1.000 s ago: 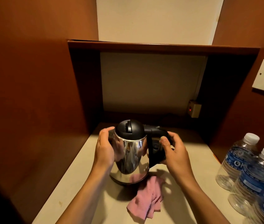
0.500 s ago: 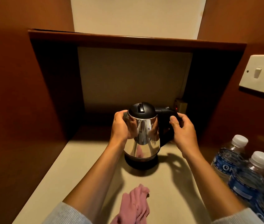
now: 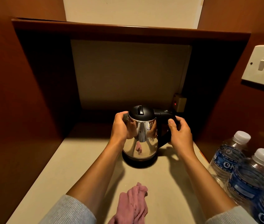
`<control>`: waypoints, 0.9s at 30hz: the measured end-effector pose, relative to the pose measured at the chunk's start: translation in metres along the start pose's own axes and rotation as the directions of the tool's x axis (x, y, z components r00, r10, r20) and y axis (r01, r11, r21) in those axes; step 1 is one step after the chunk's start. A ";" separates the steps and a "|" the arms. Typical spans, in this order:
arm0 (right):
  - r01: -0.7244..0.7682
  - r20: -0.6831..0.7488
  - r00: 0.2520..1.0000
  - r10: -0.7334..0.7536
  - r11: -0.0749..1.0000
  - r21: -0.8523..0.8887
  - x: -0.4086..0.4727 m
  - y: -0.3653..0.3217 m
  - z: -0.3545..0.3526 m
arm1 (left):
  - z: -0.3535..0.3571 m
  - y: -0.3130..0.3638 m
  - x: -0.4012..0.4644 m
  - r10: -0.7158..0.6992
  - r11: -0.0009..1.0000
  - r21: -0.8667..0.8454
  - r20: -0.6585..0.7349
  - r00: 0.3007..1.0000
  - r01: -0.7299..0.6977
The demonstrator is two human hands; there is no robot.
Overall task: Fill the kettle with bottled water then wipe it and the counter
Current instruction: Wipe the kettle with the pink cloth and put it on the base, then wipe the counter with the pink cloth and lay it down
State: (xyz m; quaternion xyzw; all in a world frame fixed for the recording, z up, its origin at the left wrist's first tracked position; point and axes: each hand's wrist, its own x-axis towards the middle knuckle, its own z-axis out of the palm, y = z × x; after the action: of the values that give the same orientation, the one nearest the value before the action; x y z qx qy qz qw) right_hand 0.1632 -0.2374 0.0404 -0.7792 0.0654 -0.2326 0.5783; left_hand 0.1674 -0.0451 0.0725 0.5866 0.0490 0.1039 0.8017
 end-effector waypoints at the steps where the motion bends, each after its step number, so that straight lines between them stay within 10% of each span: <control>1: 0.001 -0.001 1.000 -0.001 1.000 -0.004 0.001 -0.001 0.000 | 0.000 0.001 0.000 -0.002 1.000 0.018 -0.005 1.000 0.003; 20: -0.037 0.087 0.995 0.039 0.999 -0.021 -0.024 -0.004 -0.012 | -0.016 -0.002 -0.019 -0.010 0.947 0.321 0.041 0.999 -0.003; 24: -0.084 0.084 0.991 0.104 0.974 -0.210 -0.068 -0.010 -0.018 | -0.042 -0.013 -0.053 -0.032 0.794 0.607 -0.021 0.999 0.038; 27: 0.042 0.419 0.905 0.075 0.964 -0.264 -0.101 -0.008 -0.016 | -0.074 -0.030 -0.092 -0.242 0.565 0.825 0.129 0.962 0.031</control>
State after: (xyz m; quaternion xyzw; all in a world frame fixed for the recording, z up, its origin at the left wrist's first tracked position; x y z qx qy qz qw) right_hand 0.0656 -0.2108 0.0221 -0.8811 -0.0250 -0.0414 0.4705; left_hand 0.0663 -0.0055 0.0167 0.8913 0.0446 -0.0611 0.4471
